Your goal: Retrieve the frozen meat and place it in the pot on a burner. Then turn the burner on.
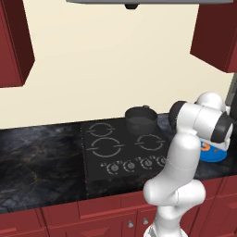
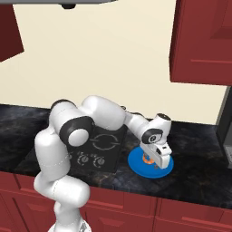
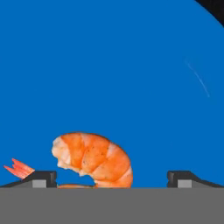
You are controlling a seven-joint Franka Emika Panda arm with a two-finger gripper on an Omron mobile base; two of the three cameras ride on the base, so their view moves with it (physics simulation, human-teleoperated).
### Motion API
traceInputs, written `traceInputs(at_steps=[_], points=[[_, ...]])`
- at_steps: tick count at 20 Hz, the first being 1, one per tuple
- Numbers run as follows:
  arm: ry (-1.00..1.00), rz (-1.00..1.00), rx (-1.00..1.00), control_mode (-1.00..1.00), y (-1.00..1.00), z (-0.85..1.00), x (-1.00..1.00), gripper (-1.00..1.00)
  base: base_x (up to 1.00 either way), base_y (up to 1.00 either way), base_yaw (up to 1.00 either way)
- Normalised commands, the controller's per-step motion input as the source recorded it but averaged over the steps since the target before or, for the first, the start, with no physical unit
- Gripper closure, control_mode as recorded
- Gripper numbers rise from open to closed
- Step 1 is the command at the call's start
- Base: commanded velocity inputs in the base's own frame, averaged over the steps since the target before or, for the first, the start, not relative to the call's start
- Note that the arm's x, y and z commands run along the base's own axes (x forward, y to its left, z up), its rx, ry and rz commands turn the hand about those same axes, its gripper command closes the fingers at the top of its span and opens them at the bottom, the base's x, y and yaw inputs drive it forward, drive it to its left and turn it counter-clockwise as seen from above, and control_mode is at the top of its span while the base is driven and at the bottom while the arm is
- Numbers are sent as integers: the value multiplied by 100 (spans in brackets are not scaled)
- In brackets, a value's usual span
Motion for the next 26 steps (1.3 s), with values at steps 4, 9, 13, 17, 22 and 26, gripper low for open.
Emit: traceInputs(at_steps=[4, 9, 13, 17, 22, 26], points=[[0, 0, 0, -100, 0, -13, 0, -100, 0, 0, 0], [0, 0, 0, -100, 0, -17, 0, -100, 0, 0, 0], [0, 0, 0, -100, 0, -15, 0, 100, 0, 0, 0], [0, 0, 0, -100, 0, -15, 0, 100, 0, 0, 0], [-1, 0, 0, -100, 0, -6, 0, 100, 0, 0, 0], [0, 0, 0, -100, 3, 0, 0, 100, 0, 0, 0]])
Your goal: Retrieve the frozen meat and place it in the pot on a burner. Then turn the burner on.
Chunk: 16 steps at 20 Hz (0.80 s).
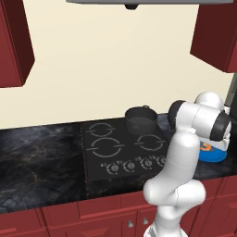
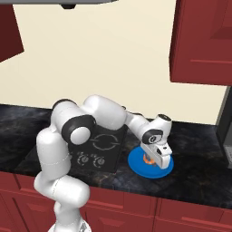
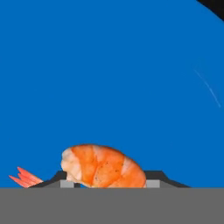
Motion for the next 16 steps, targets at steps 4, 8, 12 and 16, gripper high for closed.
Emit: traceInputs(at_steps=[4, 8, 12, 16], points=[[0, 0, 0, -100, 30, 31, 0, 100, 0, 0, 0], [-3, 0, 0, -100, 31, 56, 0, 100, 0, 0, 0], [-1, -3, 0, -100, 28, 31, 1, 100, 0, 0, 0], [0, -1, -3, -100, 39, 37, 27, 100, 0, 0, 0]])
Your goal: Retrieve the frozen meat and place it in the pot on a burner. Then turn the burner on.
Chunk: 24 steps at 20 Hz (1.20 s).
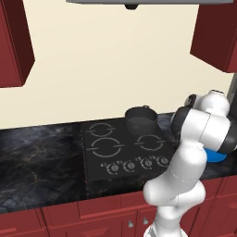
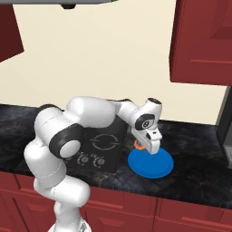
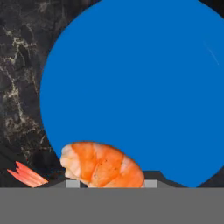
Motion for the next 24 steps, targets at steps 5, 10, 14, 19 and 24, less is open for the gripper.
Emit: traceInputs(at_steps=[5, 10, 14, 19, 24], points=[[0, 8, -8, -100, 32, 53, 24, 100, 0, 0, 0], [-3, 11, -6, -100, 44, 29, 32, 100, 0, 0, 0], [-12, 22, -5, -100, 37, 28, 39, 100, 0, 0, 0], [-16, 31, -1, -100, 40, 22, 55, 100, 0, 0, 0], [-5, 28, -7, -100, 42, 39, 62, 100, 0, 0, 0]])
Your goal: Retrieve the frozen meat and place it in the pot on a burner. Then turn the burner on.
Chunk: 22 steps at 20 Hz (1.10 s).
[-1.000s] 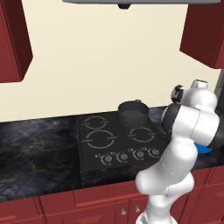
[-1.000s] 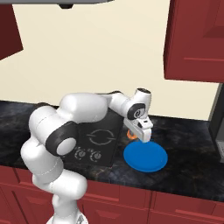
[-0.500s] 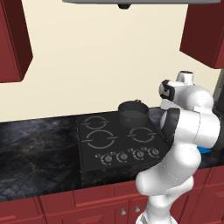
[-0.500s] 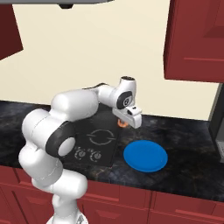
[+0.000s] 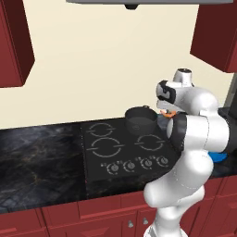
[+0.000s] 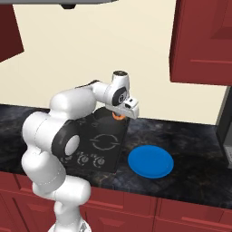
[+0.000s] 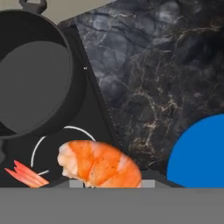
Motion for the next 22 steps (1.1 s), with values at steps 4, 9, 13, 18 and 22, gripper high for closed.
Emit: traceInputs(at_steps=[4, 9, 13, 18, 22], points=[[0, 24, -7, -100, 56, 9, 67, 100, 0, 0, 0], [1, 11, -3, -100, 50, 0, 55, 100, 0, 0, 0], [0, 5, -5, -100, 36, -16, 56, 100, 0, 0, 0], [1, 2, -2, -100, 27, -34, 43, 100, 0, 0, 0], [5, 0, 0, -100, 2, -42, 9, 100, 0, 0, 0]])
